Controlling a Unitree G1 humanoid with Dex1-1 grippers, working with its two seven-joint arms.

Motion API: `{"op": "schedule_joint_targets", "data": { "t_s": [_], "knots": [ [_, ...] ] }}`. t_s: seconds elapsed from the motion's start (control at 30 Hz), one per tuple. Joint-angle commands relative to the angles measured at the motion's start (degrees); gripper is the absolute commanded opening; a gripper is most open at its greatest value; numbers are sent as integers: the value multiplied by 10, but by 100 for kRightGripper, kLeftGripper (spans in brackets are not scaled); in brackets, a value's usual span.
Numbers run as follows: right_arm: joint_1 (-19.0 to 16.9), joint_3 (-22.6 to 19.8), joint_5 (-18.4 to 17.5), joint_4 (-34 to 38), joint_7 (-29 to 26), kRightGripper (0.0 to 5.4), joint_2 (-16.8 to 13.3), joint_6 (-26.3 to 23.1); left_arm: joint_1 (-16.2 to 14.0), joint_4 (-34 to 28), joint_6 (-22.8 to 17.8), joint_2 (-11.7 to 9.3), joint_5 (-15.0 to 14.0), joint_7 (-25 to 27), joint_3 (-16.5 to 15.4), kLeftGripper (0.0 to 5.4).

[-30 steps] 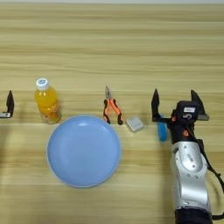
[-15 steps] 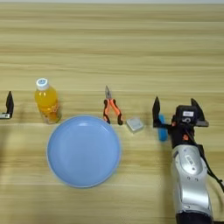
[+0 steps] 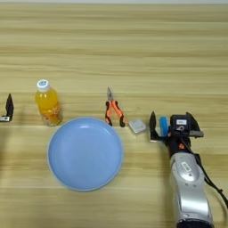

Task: Move the objects on the table

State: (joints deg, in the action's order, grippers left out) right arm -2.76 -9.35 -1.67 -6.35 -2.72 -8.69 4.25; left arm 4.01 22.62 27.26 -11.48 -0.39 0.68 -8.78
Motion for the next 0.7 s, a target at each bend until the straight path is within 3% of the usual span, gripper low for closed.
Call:
{"op": "schedule_joint_targets", "data": {
  "t_s": [0.03,0.47,0.7],
  "knots": [
    [5,-2,8,-1,10,538,-5,-18,3,0,-8,-2,3,0,-1,540],
    [15,-7,14,-26,26,538,-11,-54,4,2,-8,-2,3,0,0,540],
    [20,-9,0,-35,20,538,-9,-77,6,5,-8,-2,3,0,0,540]
  ]
}}
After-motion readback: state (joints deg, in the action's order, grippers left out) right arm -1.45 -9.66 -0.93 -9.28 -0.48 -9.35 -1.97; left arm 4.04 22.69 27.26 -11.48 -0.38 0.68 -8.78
